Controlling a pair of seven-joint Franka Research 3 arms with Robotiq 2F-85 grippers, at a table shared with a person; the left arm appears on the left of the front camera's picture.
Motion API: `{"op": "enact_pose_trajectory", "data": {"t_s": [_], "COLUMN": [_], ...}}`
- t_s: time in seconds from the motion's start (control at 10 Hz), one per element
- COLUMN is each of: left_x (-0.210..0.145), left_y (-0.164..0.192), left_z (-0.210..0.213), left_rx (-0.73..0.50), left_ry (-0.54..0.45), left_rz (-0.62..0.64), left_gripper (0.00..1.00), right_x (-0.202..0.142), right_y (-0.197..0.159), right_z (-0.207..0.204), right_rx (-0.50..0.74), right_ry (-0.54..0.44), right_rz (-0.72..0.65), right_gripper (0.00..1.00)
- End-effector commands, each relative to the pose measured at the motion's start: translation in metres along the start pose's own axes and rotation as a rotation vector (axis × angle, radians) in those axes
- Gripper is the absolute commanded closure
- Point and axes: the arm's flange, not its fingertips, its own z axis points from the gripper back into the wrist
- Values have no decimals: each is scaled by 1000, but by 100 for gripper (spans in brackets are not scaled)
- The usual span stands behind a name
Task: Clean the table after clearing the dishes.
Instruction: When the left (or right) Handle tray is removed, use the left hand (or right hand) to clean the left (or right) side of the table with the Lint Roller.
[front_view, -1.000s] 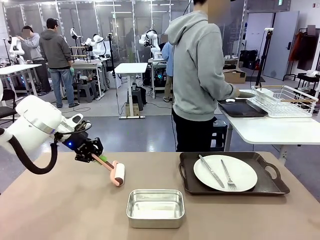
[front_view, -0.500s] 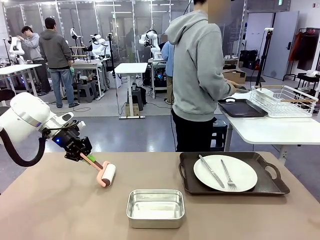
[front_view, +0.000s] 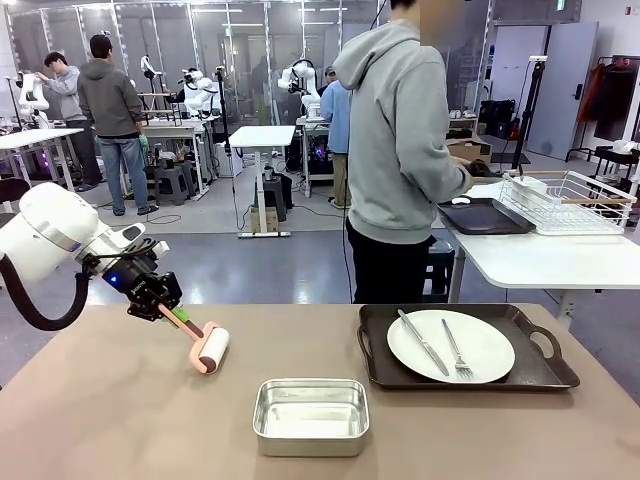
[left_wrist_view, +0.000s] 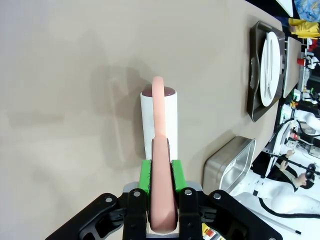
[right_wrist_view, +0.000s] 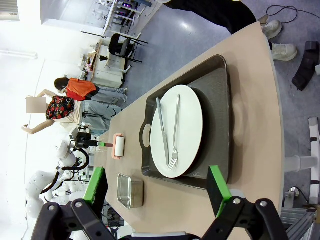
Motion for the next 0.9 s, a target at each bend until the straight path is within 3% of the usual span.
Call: {"op": "enact_pose_trajectory", "data": {"t_s": [0.0, 0.3, 0.8], "left_x": [-3, 0, 2], "left_y": [0, 0, 59], "left_z": [-2, 0, 16], "left_rx": [-2, 0, 154], "left_ry": [2, 0, -22], "left_rz": [1, 0, -36], "left_gripper": [79, 79, 79], "right_x": [-2, -2, -2], "right_y": [3, 3, 3], "right_z": [1, 1, 1], "right_rx": [5, 5, 5], "right_ry": [0, 0, 0], "right_rz": [2, 2, 2], "right_gripper": [0, 0, 0]}}
